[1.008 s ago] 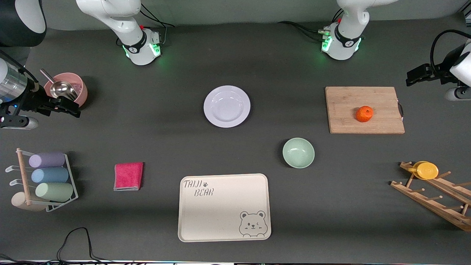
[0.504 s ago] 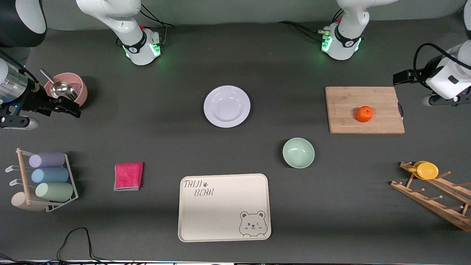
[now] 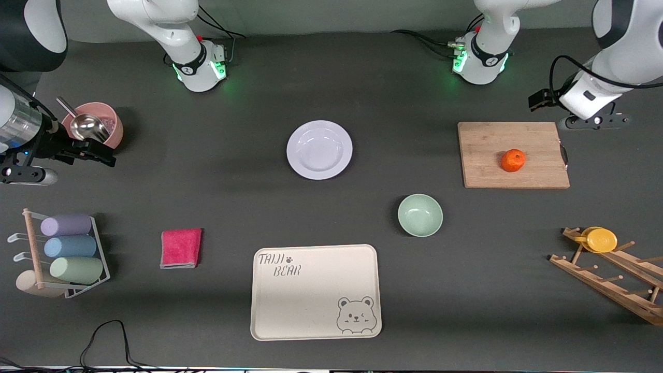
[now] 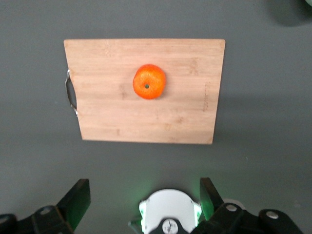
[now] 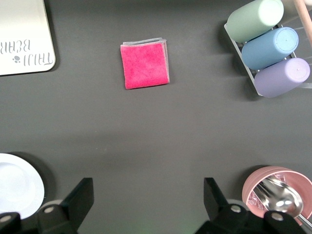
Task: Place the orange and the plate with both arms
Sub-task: 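Lower the left gripper onto the orange on the cutting board and grasp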
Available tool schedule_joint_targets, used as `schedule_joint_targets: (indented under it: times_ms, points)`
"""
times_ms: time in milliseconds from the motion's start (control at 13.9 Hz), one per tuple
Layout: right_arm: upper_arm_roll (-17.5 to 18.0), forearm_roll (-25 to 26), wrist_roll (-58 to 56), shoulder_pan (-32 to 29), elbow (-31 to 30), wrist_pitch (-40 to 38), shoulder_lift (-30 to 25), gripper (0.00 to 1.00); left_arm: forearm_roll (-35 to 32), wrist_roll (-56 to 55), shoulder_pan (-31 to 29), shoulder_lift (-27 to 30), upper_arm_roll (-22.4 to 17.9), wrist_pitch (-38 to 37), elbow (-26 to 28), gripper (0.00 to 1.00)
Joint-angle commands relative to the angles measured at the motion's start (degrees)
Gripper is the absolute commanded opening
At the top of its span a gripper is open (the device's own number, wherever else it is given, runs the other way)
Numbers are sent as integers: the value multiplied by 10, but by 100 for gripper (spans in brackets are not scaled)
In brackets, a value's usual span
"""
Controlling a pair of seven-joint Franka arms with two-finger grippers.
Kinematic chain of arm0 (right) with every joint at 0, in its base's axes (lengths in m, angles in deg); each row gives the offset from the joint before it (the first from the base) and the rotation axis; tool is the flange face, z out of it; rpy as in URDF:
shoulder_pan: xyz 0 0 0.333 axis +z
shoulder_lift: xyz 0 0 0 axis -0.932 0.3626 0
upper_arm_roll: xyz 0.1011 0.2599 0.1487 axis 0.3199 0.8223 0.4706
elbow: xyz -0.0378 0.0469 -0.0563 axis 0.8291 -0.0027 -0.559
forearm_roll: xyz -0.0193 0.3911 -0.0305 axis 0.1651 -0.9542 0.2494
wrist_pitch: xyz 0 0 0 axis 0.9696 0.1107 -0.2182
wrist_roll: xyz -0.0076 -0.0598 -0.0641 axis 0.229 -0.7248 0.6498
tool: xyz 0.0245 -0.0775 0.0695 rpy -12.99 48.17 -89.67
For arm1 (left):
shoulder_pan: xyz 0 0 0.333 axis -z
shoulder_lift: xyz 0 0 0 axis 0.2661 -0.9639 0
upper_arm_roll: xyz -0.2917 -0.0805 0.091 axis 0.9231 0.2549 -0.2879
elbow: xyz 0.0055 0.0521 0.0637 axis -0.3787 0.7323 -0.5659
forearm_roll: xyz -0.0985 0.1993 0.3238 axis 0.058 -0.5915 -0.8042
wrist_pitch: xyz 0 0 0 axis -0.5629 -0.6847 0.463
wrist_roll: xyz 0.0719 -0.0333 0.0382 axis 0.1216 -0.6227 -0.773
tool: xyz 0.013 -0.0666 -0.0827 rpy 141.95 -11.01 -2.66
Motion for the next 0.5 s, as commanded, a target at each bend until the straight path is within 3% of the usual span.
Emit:
schedule_joint_targets:
  times_ms: [0, 144, 432]
  points:
    - [-1, -1, 14, -3, 11, -10, 14, 100, -9, 15, -4, 7, -10, 105, 83, 100]
    - [-2, -1, 14, -6, 18, -9, 25, 100, -9, 15, -20, -25, -10, 195, 129, 100]
    - [-5, 0, 16, -5, 20, -12, 26, 100, -8, 14, -23, -106, -13, 279, 140, 100]
